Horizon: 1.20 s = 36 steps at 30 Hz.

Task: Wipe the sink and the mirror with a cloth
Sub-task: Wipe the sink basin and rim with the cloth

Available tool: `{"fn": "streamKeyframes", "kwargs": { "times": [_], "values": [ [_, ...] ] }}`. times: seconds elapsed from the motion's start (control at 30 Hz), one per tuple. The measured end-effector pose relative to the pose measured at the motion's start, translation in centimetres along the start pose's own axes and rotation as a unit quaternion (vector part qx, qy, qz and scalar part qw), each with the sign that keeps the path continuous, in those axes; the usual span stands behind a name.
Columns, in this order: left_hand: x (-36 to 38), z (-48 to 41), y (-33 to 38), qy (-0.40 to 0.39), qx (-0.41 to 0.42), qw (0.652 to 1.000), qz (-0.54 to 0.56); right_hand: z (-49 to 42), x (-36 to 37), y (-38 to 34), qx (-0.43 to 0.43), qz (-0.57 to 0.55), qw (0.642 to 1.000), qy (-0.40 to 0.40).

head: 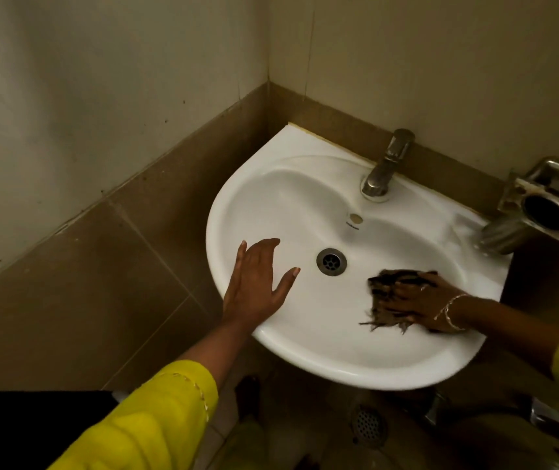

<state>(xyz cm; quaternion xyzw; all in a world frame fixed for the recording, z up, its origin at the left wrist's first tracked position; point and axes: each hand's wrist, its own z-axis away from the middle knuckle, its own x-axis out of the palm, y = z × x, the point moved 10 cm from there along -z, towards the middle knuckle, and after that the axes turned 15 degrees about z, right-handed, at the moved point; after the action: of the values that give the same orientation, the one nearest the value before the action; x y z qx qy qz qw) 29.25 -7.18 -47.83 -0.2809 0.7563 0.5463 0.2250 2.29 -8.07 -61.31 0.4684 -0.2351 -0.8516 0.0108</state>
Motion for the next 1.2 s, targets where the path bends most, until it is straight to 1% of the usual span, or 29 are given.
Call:
{"fn": "streamKeyframes", "kwargs": {
  "times": [0.03,0.1,0.13,0.23,0.37,0.4,0.47,0.57,0.63,0.67,0.7,0.73,0.77,0.8,0.83,0.87,0.9,0.93,0.97,1.0,1.03,1.07,1.1,1.13,1.17,1.2],
  "values": [
    [-0.1,0.1,0.1,0.002,0.0,1.0,-0.002,0.5,-0.3,1.8,0.0,0.021,1.0,-0.02],
    [-0.2,0.2,0.0,0.008,0.003,1.0,-0.002,0.1,-3.1,5.3,0.072,0.069,0.994,0.054],
    [-0.2,0.2,-0.1,0.01,0.003,1.0,-0.002,-0.2,-4.0,6.2,0.091,0.07,0.993,0.026],
    [0.0,0.1,-0.2,0.011,0.001,1.0,-0.002,-2.5,-5.2,6.9,0.086,0.116,0.988,0.053],
    [-0.1,0.1,-0.3,0.01,-0.006,1.0,-0.007,-6.4,-7.3,8.4,0.106,0.139,0.984,0.034],
    [-0.1,0.1,-0.2,0.009,-0.006,1.0,-0.01,-7.3,-7.5,8.6,0.102,0.147,0.984,0.015],
    [0.0,0.1,-0.1,0.007,-0.008,1.0,-0.017,-8.5,-8.5,8.7,0.097,0.174,0.98,0.004],
    [0.0,0.0,-0.3,0.007,-0.011,1.0,-0.022,-8.5,-9.4,8.5,0.107,0.184,0.977,0.015],
    [-0.1,0.1,-0.3,0.01,-0.008,1.0,-0.019,-7.7,-7.6,7.7,0.111,0.163,0.979,0.044],
    [-0.1,0.2,-0.3,0.011,-0.007,1.0,-0.017,-7.0,-6.8,6.8,0.107,0.153,0.979,0.077],
    [-0.1,0.2,-0.3,0.01,-0.007,1.0,-0.017,-6.4,-6.2,5.8,0.104,0.106,0.985,0.087],
    [-0.1,0.1,-0.2,0.01,-0.008,1.0,-0.018,-6.0,-5.3,5.4,0.123,0.046,0.989,0.066],
    [-0.2,0.1,-0.2,0.011,-0.01,1.0,-0.019,-5.4,-4.6,5.4,0.149,0.003,0.989,0.006],
    [-0.2,0.1,-0.2,0.009,-0.012,1.0,-0.019,-4.9,-5.0,5.3,0.18,-0.003,0.984,-0.006],
    [-0.2,0.0,-0.1,0.006,-0.012,1.0,-0.019,-5.1,-3.2,4.5,0.182,-0.028,0.982,-0.034],
    [-0.2,0.1,0.0,0.005,-0.012,1.0,-0.018,-5.4,-1.8,3.6,0.171,-0.058,0.983,-0.032],
    [-0.2,0.1,0.1,0.004,-0.012,1.0,-0.018,-5.5,0.4,2.5,0.166,-0.122,0.977,-0.055],
    [-0.2,0.1,0.2,0.003,-0.011,1.0,-0.017,-6.0,3.6,1.8,0.174,-0.194,0.963,-0.063],
    [-0.1,0.1,0.3,-0.002,-0.01,1.0,-0.014,-6.4,5.6,1.1,0.183,-0.305,0.933,-0.053],
    [0.0,0.1,0.3,-0.007,-0.008,1.0,-0.012,-6.5,5.4,0.4,0.188,-0.379,0.905,-0.049],
    [0.1,0.1,0.4,-0.011,-0.005,1.0,-0.01,-6.2,3.7,-0.5,0.189,-0.451,0.869,-0.071],
    [0.2,0.1,0.4,-0.015,-0.003,1.0,-0.01,-6.4,0.0,-1.5,0.169,-0.511,0.837,-0.096],
    [0.3,0.0,0.4,-0.019,-0.001,1.0,-0.008,-7.2,-2.7,-2.5,0.139,-0.566,0.807,-0.092],
    [0.4,0.0,0.4,-0.022,-0.002,1.0,-0.006,-8.2,-4.9,-3.9,0.088,-0.604,0.787,-0.092],
    [0.4,0.0,0.4,-0.024,-0.003,1.0,-0.002,-9.3,-6.0,-4.4,0.072,-0.626,0.771,-0.087],
    [0.4,0.0,0.4,-0.024,-0.004,1.0,0.003,-10.7,-7.8,-4.6,0.045,-0.64,0.764,-0.069]
  ]
}}
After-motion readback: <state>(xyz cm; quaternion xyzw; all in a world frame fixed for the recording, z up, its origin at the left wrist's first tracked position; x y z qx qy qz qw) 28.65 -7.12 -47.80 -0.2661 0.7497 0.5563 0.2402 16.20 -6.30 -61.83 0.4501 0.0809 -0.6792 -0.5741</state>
